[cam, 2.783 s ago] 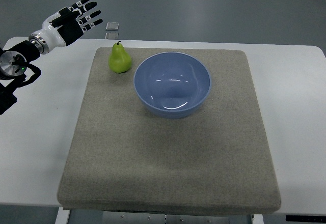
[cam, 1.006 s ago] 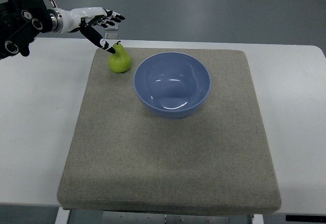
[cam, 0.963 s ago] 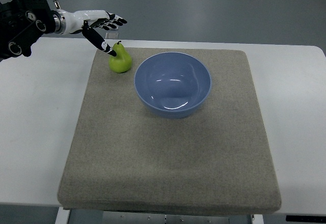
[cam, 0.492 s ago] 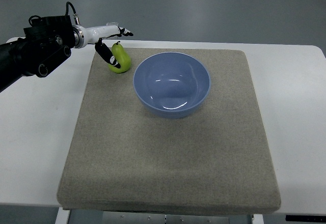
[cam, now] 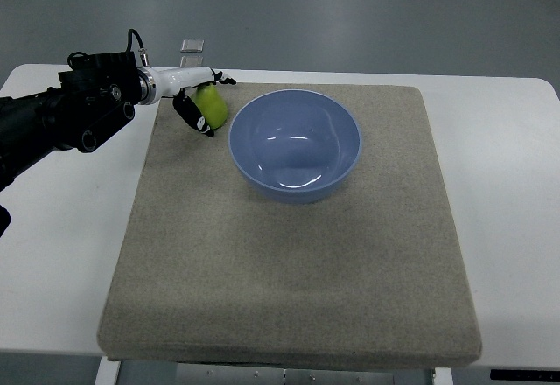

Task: Place pear in bowl with left hand
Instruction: 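Lower the left hand onto the green pear and close fingers around it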

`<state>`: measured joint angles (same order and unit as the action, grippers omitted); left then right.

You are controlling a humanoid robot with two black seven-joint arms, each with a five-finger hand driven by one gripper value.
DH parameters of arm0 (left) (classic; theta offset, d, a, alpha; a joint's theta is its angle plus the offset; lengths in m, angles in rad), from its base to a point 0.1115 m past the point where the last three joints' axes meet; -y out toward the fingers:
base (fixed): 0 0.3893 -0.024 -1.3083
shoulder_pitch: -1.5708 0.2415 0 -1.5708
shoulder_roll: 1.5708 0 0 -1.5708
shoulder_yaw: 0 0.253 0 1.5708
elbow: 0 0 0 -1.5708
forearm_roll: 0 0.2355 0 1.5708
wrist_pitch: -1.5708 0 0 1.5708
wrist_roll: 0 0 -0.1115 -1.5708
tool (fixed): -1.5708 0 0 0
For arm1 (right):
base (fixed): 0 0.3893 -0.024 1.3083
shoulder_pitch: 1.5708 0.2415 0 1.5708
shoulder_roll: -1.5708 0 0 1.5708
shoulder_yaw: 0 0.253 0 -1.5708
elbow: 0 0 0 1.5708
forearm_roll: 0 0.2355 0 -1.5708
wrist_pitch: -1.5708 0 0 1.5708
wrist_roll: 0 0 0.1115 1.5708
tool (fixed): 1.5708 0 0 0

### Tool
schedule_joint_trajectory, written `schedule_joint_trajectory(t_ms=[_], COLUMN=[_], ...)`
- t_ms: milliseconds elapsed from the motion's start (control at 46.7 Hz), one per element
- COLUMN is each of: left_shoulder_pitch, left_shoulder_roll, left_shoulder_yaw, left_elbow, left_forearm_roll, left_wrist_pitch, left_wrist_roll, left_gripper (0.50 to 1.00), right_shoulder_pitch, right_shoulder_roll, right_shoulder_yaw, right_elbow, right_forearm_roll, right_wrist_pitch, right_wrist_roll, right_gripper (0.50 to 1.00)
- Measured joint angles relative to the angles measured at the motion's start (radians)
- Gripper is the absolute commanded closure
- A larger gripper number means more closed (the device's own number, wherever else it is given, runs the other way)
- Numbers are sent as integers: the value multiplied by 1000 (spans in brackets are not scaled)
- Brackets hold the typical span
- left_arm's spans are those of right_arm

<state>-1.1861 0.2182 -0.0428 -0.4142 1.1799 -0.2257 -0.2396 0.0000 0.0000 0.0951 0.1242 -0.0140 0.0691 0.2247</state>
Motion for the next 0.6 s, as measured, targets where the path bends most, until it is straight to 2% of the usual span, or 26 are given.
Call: schedule_joint_trajectory(t_ms=[86,150,214,235,300,450,599], left_shoulder_pitch=[0,0,0,0,0,-7,-15], left_shoulder_roll=[-1,-1,0,1,3,12,27], left_shoulder_yaw=[0,0,1,2,2,5,7], left_elbow=[0,0,0,0,0,0,-1], left_forearm_roll=[0,0,0,0,2,6,6], left_wrist_pitch=[0,1,9,14,34,44,46], left_wrist_roll=[0,0,0,0,0,-1,-1], left_gripper=[538,596,611,632,758,996,1000], right_shoulder_pitch=[0,0,0,0,0,0,0], right_shoulder_roll=[0,0,0,0,0,0,0], right_shoulder_yaw=[0,0,0,0,0,0,0], right_elbow=[0,0,0,0,0,0,0], right_forearm_roll=[0,0,0,0,0,0,0], right_wrist_pitch=[0,0,0,0,0,0,0], right_wrist_roll=[0,0,0,0,0,0,0], right_gripper=[574,574,574,574,574,574,574])
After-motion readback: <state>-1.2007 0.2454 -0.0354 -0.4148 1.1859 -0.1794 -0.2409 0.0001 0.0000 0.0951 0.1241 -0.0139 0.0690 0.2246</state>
